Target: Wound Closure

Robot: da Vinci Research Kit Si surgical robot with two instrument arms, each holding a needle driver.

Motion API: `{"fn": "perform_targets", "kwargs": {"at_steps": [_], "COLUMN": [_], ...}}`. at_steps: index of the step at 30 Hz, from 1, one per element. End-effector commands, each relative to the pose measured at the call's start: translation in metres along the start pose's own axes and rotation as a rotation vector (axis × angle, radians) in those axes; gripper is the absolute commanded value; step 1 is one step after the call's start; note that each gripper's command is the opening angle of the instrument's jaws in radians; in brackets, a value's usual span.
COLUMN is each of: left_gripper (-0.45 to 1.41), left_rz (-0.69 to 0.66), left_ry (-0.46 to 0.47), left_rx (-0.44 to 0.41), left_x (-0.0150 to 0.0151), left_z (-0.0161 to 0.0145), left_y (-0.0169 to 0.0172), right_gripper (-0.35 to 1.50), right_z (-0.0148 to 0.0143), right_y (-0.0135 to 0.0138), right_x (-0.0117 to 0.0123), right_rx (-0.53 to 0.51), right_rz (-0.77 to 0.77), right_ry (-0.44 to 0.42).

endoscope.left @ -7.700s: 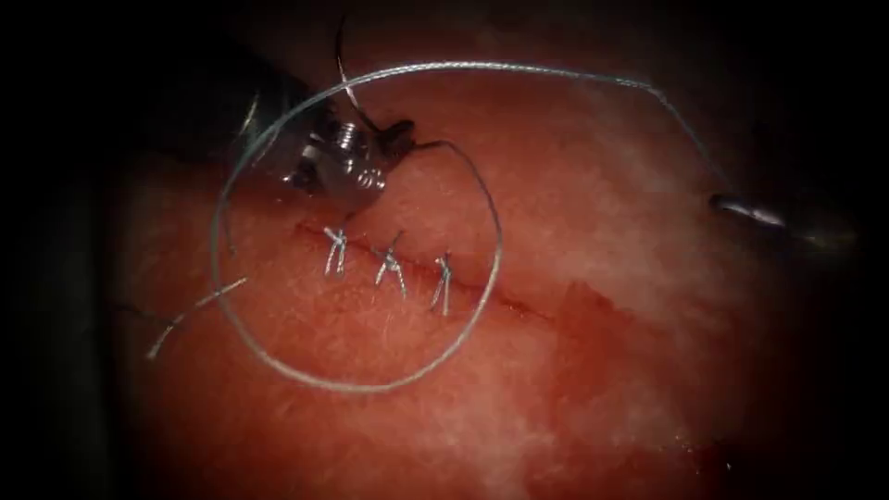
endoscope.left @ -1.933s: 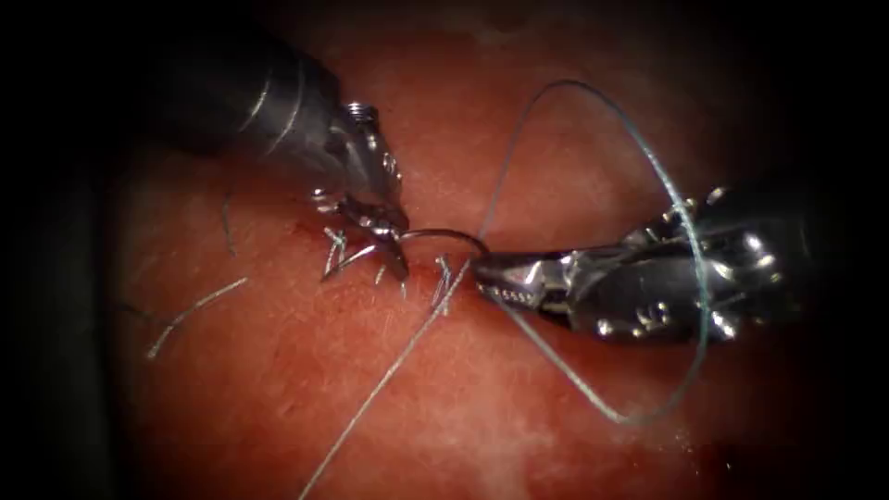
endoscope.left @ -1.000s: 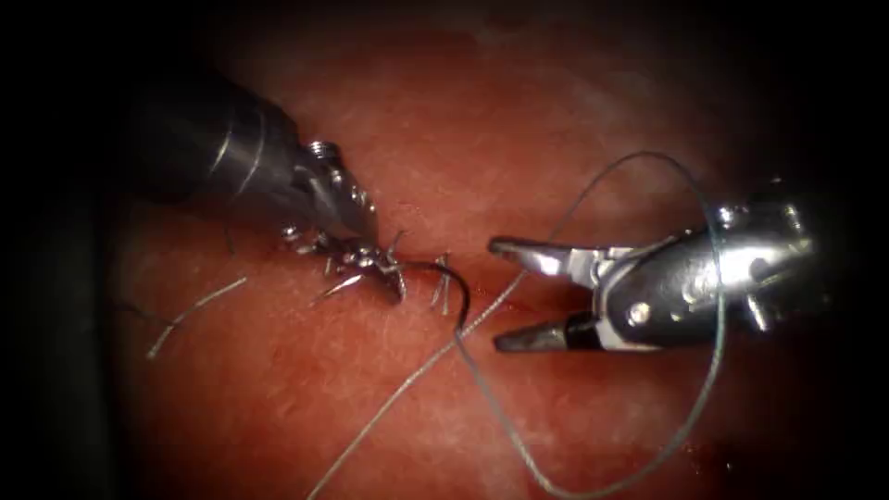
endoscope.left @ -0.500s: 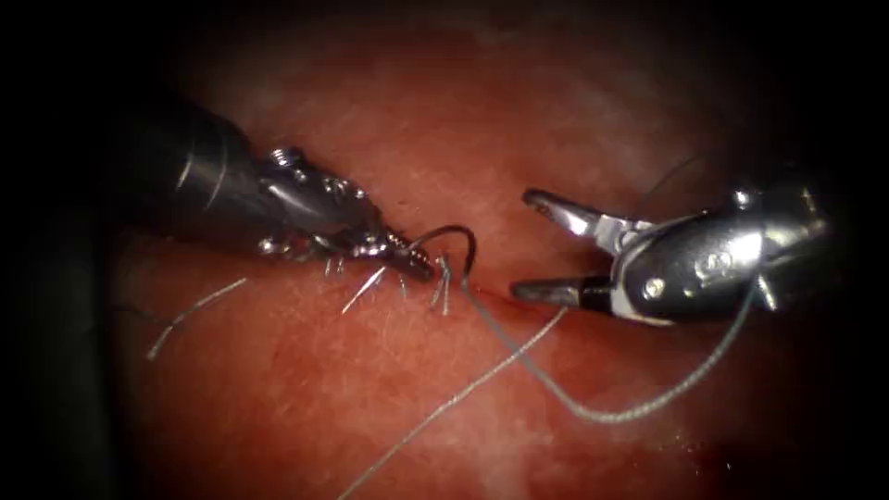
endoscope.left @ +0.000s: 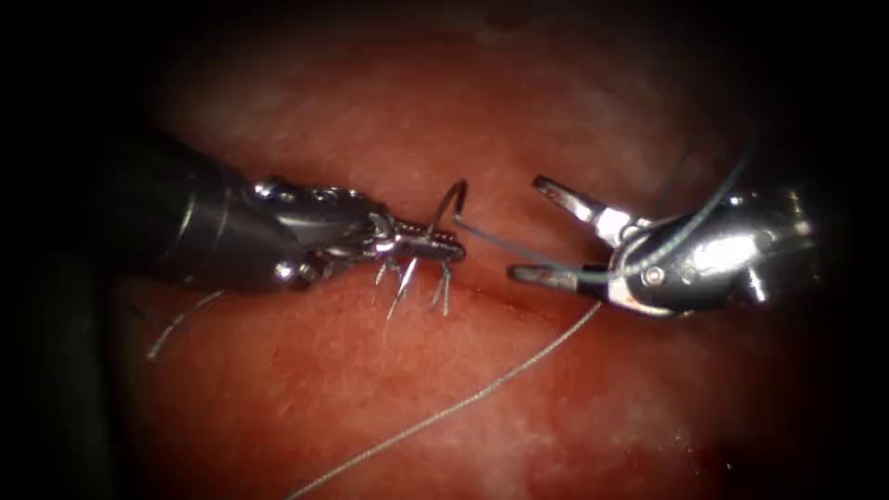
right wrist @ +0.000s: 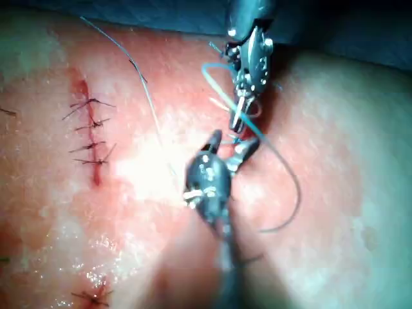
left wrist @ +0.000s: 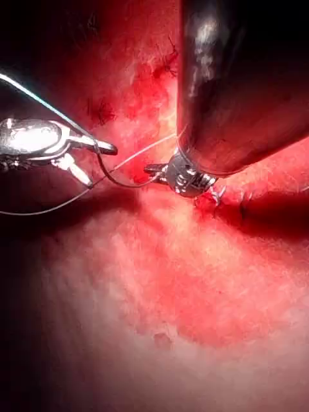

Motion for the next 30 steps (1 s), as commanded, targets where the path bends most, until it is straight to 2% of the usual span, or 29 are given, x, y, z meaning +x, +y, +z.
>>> {"fn": "perform_targets", "kwargs": {"at_steps": [1,5,9,14,23,30], "left_gripper": [-0.45,-0.45,-0.45,-0.45,-0.45,-0.45], "left_rz": [-0.005,-0.018,-0.021,-0.023,-0.022,-0.02], "left_ry": [0.007,0.038,0.052,0.072,0.079,0.075], "left_rx": [0.001,-0.029,-0.035,-0.048,-0.065,-0.079], "left_x": [-0.0014,-0.0019,-0.0021,-0.0021,-0.0022,-0.0026], "left_z": [0.0008,0.0014,0.0022,0.0032,0.0037,0.0042], "left_y": [0.0002,0.0013,0.0022,0.003,0.0034,0.0044], "right_gripper": [1.38,1.28,1.26,1.26,1.13,0.86], "right_z": [0.0002,0.0001,-0.0001,0.0003,0.0005,0.0005], "right_y": [-0.001,-0.0009,-0.0006,-0.0009,-0.0012,-0.0013], "right_x": [-0.0005,-0.0005,-0.0006,-0.0005,-0.0004,-0.0006], "right_rx": [0.005,-0.01,-0.041,-0.034,-0.018,-0.013], "right_rz": [0.024,0.099,0.121,0.149,0.155,0.153], "right_ry": [0.021,0.081,0.118,0.141,0.162,0.168]}}
